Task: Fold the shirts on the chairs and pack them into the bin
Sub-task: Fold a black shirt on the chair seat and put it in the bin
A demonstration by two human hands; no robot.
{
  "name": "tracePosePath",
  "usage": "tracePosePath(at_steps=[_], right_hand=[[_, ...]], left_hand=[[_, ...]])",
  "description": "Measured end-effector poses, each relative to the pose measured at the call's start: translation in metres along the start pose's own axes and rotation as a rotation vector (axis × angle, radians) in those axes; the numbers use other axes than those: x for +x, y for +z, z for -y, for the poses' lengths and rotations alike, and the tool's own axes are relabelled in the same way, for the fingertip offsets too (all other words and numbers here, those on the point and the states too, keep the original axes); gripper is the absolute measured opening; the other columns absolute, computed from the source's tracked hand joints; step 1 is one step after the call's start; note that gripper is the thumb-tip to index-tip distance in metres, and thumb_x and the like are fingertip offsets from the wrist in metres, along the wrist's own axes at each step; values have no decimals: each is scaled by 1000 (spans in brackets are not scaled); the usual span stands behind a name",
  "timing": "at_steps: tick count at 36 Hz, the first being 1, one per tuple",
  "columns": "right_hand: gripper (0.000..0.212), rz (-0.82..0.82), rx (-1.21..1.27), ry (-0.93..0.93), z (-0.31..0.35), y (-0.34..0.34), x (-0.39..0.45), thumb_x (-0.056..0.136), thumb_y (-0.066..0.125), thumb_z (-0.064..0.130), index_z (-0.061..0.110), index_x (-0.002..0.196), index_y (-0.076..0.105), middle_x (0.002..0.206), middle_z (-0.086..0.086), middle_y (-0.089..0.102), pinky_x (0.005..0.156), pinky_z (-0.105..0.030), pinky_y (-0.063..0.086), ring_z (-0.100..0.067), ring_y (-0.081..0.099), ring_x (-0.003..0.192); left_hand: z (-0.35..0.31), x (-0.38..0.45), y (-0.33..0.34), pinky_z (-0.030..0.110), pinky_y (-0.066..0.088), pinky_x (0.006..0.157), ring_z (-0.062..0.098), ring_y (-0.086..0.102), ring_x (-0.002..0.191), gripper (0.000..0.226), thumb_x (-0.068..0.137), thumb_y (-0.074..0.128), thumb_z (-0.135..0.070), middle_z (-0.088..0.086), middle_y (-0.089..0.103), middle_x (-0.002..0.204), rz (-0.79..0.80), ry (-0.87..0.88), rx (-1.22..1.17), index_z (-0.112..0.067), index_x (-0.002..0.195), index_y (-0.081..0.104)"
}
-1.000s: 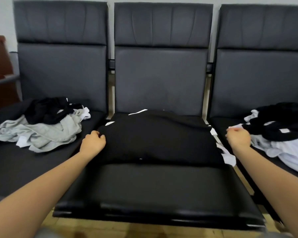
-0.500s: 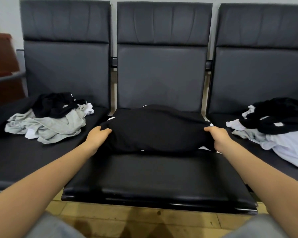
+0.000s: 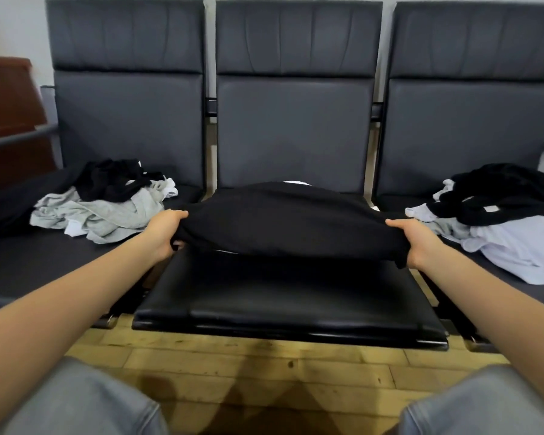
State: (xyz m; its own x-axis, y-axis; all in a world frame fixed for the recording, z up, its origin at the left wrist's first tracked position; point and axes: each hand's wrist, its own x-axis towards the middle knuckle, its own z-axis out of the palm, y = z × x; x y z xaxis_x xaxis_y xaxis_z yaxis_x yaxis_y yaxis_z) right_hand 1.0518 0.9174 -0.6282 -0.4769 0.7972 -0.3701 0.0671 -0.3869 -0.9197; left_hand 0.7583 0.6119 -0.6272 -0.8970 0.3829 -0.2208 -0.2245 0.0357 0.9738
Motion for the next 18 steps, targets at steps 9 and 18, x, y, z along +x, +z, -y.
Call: tracePosePath(at_steps=[9,18], right_hand=[[28,-28,-528,42,-28,-39,-32,86,66,9,0,112,66,101,-19,71,87,-43,54,-34,67,93],[36,-5,-427,46,-25,-37,-30,84,73,16,1,116,64,105,-15,70,77,-38,54,-29,67,94]], left_hand=[[31,-39,-27,25,44,64,26,58,86,19,89,62,-13,13,62,105,94,49,898,-8,107,59],[26,-45,-6,47,39,103,37,35,128,62,86,59,-32,17,41,134,9,441,1441,-15,141,38]])
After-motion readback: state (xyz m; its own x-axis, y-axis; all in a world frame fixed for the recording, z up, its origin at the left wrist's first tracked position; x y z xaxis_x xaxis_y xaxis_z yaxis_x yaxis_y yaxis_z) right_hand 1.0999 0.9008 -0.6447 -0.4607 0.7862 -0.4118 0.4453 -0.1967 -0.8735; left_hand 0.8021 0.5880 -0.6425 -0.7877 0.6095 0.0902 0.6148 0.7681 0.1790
